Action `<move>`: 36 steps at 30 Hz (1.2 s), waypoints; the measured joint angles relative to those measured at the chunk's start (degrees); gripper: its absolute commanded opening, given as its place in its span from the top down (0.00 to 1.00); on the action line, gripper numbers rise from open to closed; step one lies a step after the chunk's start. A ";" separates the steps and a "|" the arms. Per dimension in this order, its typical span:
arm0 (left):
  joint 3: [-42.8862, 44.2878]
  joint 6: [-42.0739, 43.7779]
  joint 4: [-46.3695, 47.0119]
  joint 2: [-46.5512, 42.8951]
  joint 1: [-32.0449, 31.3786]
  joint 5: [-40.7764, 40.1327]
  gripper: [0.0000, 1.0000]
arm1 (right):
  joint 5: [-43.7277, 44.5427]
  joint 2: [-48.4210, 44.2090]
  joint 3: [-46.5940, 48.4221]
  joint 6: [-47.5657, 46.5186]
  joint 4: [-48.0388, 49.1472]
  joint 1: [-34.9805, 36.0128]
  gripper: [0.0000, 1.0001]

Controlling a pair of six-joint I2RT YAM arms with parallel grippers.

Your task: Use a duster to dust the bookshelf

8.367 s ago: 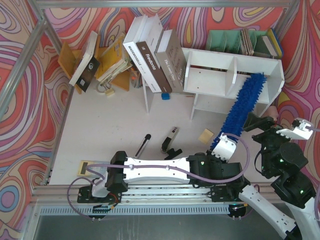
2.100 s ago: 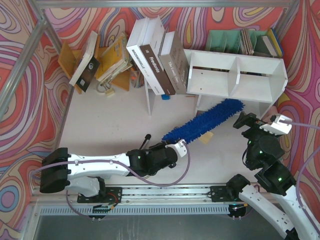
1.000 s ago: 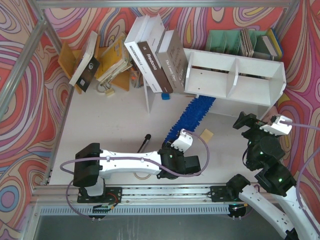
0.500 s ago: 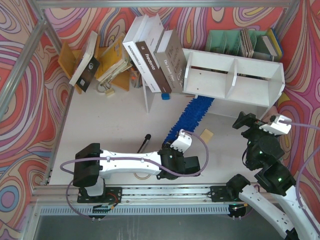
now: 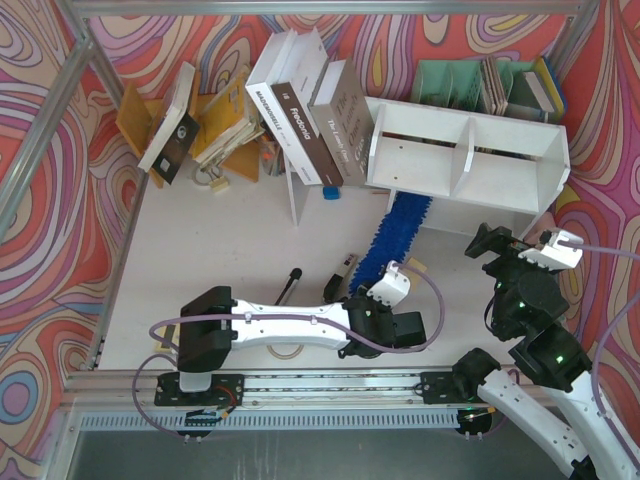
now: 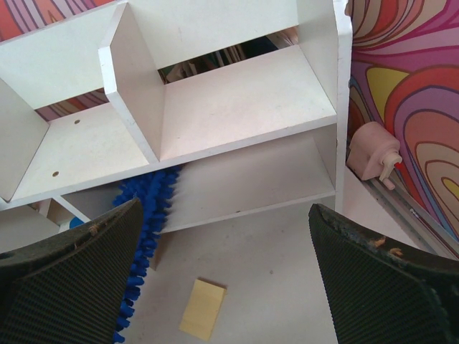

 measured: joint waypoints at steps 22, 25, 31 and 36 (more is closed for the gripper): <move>-5.18 -5.25 -3.76 -7.58 -1.40 -1.68 1.00 | 0.00 0.35 0.00 0.00 0.00 0.00 0.14; -4.42 -3.23 -2.95 -6.69 -1.38 -0.72 1.00 | 0.00 0.35 0.00 0.00 0.00 0.00 0.14; -1.27 1.29 0.66 -2.34 -0.94 0.55 1.00 | 0.00 0.33 0.00 0.00 0.00 0.00 0.14; 3.08 5.68 3.69 1.27 -1.03 2.14 1.00 | 0.00 0.33 0.00 -0.02 0.00 0.00 0.14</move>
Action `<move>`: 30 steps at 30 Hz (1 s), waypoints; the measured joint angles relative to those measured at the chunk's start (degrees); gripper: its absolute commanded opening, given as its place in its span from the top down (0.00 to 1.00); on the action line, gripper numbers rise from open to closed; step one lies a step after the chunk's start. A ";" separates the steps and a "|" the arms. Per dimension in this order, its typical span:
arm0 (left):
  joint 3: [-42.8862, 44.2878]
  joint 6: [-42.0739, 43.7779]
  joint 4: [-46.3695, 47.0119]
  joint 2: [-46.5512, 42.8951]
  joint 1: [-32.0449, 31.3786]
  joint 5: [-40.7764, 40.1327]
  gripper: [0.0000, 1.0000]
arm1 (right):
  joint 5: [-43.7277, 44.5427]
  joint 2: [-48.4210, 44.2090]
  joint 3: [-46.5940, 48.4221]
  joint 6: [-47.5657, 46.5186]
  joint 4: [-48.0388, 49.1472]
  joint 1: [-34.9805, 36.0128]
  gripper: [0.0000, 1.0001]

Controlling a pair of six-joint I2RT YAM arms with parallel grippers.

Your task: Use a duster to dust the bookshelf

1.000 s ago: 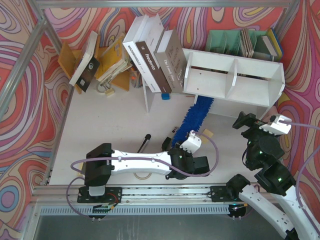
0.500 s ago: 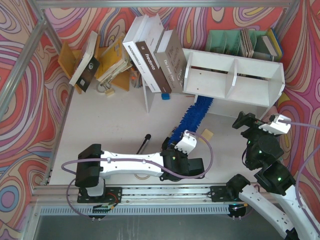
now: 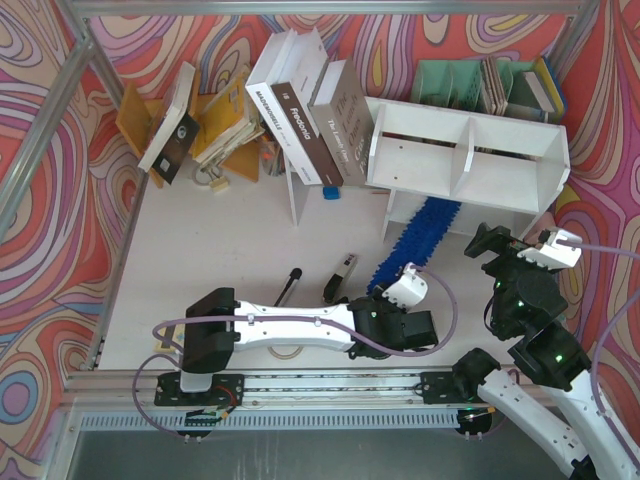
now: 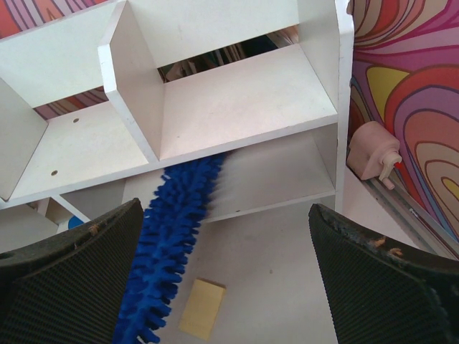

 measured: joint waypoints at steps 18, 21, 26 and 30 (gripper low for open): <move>-3.15 2.64 2.34 -1.84 -0.85 -0.24 1.00 | 0.02 0.00 0.00 0.00 0.00 0.00 0.14; -5.99 -0.46 -0.22 -4.59 -0.83 -1.95 1.00 | 0.02 0.00 0.00 0.00 0.00 0.00 0.14; -9.09 -4.76 -4.13 -8.24 -0.79 -4.98 1.00 | 0.00 0.00 0.00 0.00 0.00 0.00 0.14; -9.22 -5.42 -4.66 -8.52 -0.79 -5.49 1.00 | 0.00 0.00 0.00 0.00 0.00 0.00 0.14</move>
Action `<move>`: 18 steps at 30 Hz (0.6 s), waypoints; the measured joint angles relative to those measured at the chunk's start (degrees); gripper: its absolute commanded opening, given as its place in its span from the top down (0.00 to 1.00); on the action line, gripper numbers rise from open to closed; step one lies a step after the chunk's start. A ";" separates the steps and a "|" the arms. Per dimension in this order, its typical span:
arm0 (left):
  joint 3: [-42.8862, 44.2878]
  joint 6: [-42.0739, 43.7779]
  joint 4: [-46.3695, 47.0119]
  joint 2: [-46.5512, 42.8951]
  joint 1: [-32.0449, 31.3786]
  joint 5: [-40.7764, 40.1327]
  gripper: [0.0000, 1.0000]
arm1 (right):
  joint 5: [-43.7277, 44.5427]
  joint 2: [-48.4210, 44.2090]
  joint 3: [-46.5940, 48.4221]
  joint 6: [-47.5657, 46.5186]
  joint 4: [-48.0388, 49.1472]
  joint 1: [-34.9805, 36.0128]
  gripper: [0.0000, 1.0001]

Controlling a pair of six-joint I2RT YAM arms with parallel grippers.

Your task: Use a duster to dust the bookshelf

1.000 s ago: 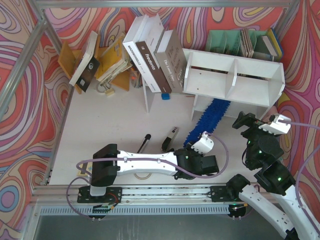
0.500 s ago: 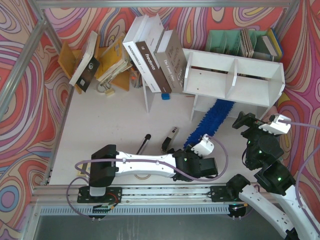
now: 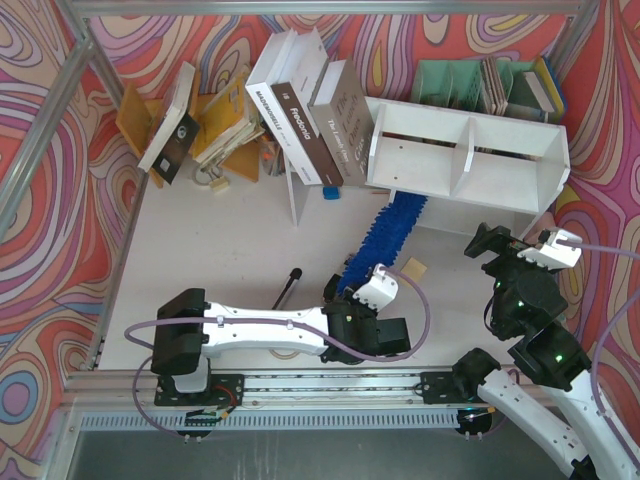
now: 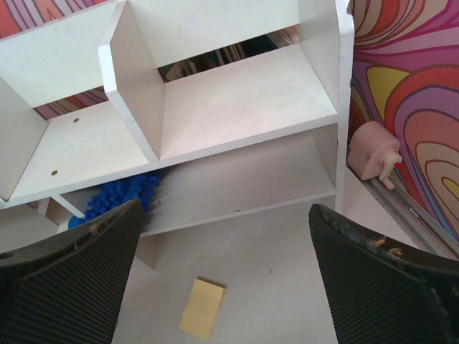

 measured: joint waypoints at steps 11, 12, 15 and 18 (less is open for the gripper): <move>9.90 5.16 1.88 7.91 0.04 2.56 1.00 | -2.43 0.07 0.00 0.02 0.00 0.00 0.14; 11.04 6.03 2.40 9.01 -0.02 3.10 1.00 | -2.62 0.09 0.00 0.02 0.00 0.00 0.14; 13.27 8.48 3.82 11.13 -0.17 4.52 1.00 | -3.06 0.11 -0.02 0.02 0.02 0.00 0.14; 14.21 11.02 5.46 11.82 -0.50 5.79 1.00 | -3.28 0.17 -0.04 0.00 0.02 0.00 0.14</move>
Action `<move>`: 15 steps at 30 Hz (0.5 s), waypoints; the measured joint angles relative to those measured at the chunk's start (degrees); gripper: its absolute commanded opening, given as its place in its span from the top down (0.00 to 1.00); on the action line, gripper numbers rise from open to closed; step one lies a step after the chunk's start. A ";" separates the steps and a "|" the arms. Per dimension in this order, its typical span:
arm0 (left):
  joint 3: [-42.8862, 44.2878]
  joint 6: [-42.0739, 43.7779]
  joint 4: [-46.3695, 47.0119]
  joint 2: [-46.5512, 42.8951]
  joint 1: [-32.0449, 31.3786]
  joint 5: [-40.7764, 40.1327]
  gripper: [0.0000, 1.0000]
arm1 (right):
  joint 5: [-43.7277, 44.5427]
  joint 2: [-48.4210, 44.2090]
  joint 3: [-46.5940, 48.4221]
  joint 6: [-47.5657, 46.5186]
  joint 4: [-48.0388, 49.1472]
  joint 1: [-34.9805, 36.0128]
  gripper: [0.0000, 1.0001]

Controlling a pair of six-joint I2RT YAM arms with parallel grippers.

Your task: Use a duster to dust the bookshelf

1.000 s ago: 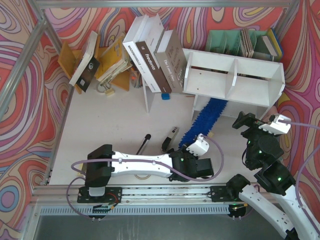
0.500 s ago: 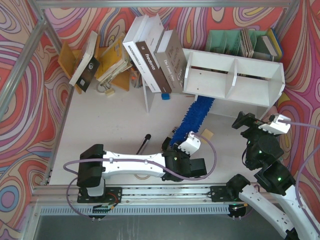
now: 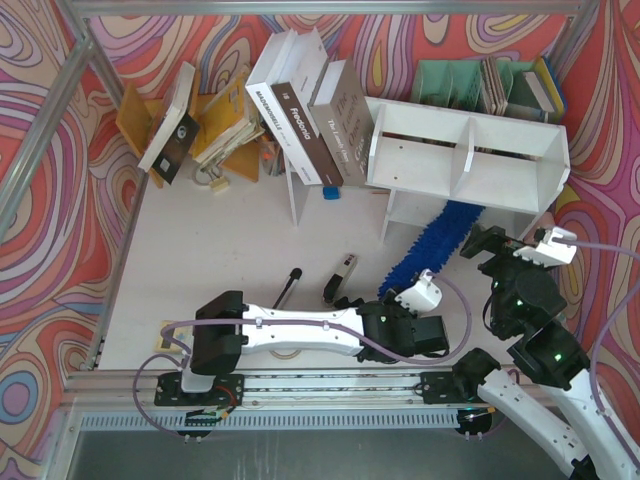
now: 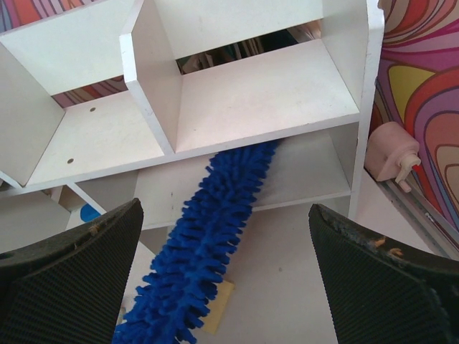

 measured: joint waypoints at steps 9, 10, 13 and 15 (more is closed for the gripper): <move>-1.53 1.66 1.29 -1.05 -1.09 -0.63 1.00 | -0.11 1.01 0.00 0.00 0.20 -0.02 0.14; -2.82 1.25 1.14 -1.73 -1.09 -1.01 1.00 | -0.11 1.01 0.00 0.00 0.20 0.00 0.14; -7.04 -1.25 -0.20 -4.61 -1.07 -2.78 1.00 | -0.11 1.01 0.00 0.00 0.22 0.00 0.14; -9.01 -3.23 -1.68 -6.56 -1.03 -4.09 1.00 | -0.11 1.01 -0.04 0.00 0.22 -0.02 0.14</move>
